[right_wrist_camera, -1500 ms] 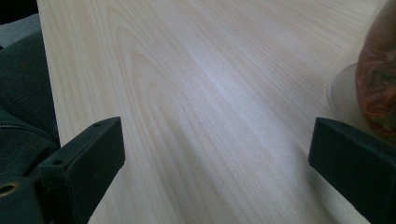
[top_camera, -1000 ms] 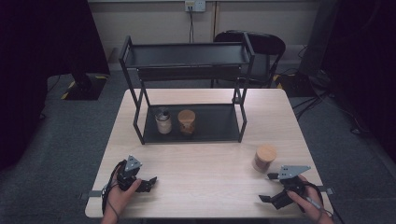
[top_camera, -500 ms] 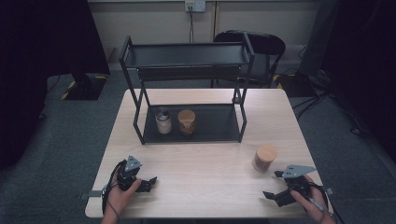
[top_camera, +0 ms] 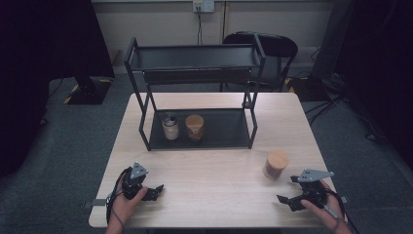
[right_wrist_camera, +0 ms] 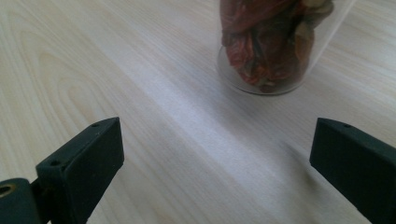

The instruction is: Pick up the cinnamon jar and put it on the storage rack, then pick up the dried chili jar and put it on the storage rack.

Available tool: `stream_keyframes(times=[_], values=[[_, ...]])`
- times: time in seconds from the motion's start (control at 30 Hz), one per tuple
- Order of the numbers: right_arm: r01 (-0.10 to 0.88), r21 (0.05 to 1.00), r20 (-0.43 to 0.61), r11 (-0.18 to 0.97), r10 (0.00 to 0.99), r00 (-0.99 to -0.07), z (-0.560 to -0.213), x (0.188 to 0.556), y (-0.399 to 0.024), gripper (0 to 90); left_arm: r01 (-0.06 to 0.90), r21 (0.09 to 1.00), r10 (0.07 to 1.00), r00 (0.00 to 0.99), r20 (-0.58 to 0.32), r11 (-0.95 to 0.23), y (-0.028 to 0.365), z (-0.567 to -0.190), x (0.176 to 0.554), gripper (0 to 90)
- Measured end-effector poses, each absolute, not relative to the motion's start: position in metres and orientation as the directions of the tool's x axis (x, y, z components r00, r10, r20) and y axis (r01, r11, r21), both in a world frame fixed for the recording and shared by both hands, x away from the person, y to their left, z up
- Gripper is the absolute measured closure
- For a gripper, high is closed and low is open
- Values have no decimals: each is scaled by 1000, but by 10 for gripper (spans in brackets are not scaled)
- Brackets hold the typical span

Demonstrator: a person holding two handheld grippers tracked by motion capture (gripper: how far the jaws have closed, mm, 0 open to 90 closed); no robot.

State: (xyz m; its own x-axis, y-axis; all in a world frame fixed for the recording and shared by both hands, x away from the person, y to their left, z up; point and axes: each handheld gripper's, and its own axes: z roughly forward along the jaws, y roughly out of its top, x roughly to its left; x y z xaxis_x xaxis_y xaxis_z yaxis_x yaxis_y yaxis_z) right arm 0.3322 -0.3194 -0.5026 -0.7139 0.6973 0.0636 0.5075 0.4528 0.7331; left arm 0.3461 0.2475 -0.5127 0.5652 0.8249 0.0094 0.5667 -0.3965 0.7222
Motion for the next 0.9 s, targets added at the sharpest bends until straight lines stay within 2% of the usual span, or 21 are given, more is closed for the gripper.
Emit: stream_keyframes(times=[0.9], values=[[521,742,60,422,732,-679,-502,343,-318,20,567,722,825,565,10,-397,248,-513,346,1]])
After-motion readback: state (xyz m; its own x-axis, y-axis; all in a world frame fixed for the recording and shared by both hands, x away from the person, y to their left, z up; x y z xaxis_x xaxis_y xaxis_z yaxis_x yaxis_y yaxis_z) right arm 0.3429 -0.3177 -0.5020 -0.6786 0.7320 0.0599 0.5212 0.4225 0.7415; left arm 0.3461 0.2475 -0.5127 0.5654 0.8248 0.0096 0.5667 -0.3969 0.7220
